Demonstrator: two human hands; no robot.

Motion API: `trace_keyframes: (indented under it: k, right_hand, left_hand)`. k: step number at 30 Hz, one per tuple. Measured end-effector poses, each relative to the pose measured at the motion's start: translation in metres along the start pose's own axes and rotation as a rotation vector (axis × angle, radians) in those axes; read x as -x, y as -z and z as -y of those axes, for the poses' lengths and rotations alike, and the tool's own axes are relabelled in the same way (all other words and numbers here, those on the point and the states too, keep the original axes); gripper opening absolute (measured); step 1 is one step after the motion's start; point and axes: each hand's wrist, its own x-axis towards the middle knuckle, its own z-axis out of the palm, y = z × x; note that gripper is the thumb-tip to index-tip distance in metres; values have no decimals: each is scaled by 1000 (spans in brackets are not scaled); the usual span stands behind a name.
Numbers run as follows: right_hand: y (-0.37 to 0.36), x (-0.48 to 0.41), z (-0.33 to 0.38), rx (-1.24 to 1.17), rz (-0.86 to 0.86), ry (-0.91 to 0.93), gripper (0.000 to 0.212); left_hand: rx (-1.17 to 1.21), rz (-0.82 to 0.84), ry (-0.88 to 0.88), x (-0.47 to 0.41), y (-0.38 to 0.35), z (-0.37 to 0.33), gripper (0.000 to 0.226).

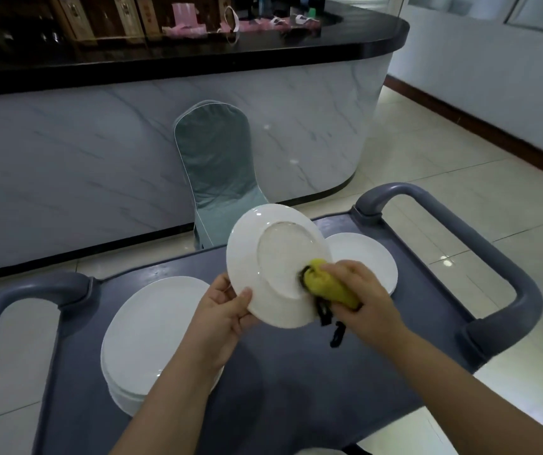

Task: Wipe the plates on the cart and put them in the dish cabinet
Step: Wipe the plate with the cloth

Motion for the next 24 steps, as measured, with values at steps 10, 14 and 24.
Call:
trace_keyframes:
  k: [10, 14, 24]
  right_hand:
    - [-6, -17, 23, 64, 11, 73, 62]
    - [25, 6, -19, 97, -69, -81, 55]
    - [14, 13, 3, 172, -44, 80, 53]
  left_hand:
    - [-51, 47, -18, -17, -27, 8, 28]
    - [-37, 65, 45, -17, -30, 19, 25]
    - [-37, 113, 50, -23, -51, 34, 24]
